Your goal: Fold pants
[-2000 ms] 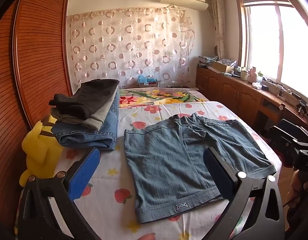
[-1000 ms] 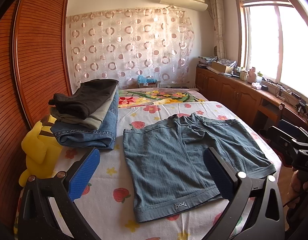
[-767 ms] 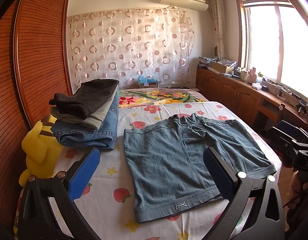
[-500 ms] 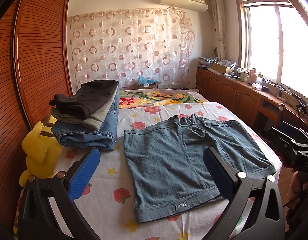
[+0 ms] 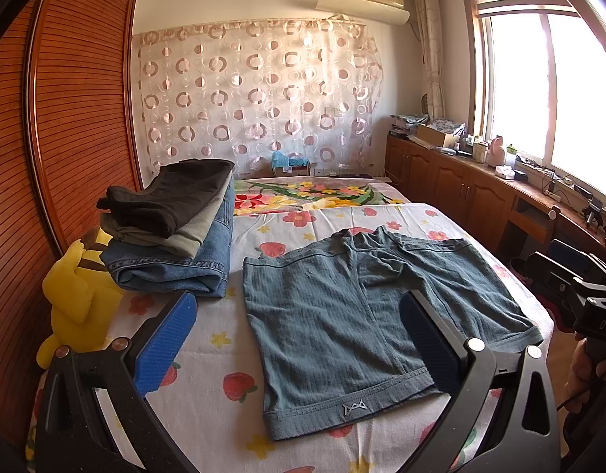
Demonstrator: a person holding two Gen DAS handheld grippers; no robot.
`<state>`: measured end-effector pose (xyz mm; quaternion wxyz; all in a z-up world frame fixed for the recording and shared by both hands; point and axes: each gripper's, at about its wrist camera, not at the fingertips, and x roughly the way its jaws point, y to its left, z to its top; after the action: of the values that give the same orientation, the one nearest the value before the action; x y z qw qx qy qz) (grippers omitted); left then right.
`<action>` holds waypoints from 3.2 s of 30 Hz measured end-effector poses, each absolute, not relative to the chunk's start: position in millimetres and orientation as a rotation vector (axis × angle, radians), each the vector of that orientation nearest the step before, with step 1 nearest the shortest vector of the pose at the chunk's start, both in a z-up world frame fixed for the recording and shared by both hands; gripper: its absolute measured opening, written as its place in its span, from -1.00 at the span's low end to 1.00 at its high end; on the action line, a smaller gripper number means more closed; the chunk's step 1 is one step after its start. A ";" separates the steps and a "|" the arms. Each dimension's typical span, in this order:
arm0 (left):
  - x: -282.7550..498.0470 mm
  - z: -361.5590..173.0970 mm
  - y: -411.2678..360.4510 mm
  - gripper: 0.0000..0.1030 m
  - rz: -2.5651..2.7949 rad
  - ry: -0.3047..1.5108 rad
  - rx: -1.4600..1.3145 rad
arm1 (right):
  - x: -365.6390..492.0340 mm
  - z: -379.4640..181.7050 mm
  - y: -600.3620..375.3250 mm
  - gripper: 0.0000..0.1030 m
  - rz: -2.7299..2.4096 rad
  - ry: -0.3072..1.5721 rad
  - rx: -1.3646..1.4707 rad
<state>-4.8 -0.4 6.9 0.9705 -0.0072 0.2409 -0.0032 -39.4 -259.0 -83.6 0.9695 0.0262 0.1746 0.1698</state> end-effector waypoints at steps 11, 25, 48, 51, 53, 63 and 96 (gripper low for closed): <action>-5.0 6.8 -0.5 1.00 -0.005 0.486 -0.015 | -39.9 -82.4 -258.3 1.00 0.344 0.350 0.055; -6.0 7.2 -0.7 1.00 -0.006 0.484 -0.014 | -40.1 -81.4 -257.5 1.00 0.346 0.351 0.054; 12.6 -23.9 10.1 1.00 -0.002 0.569 -0.033 | -25.8 -92.3 -284.5 1.00 0.307 0.414 0.036; 15.2 -31.2 13.1 1.00 -0.002 0.586 -0.035 | -23.7 -94.7 -288.4 1.00 0.292 0.432 0.034; 16.6 -34.5 14.1 1.00 -0.002 0.595 -0.037 | -21.5 -97.0 -291.3 1.00 0.283 0.447 0.036; 21.0 -58.5 21.6 1.00 -0.015 0.662 -0.043 | -11.8 -107.0 -295.8 1.00 0.284 0.534 0.025; 6.7 -101.0 59.2 0.45 -0.071 0.780 -0.119 | -48.0 -112.3 -308.1 1.00 0.273 0.663 -0.082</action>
<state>6.7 59.2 -101.0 0.9226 -0.0577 0.3799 -0.0345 -48.0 -308.1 -112.3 0.9356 -0.0403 0.3244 0.1334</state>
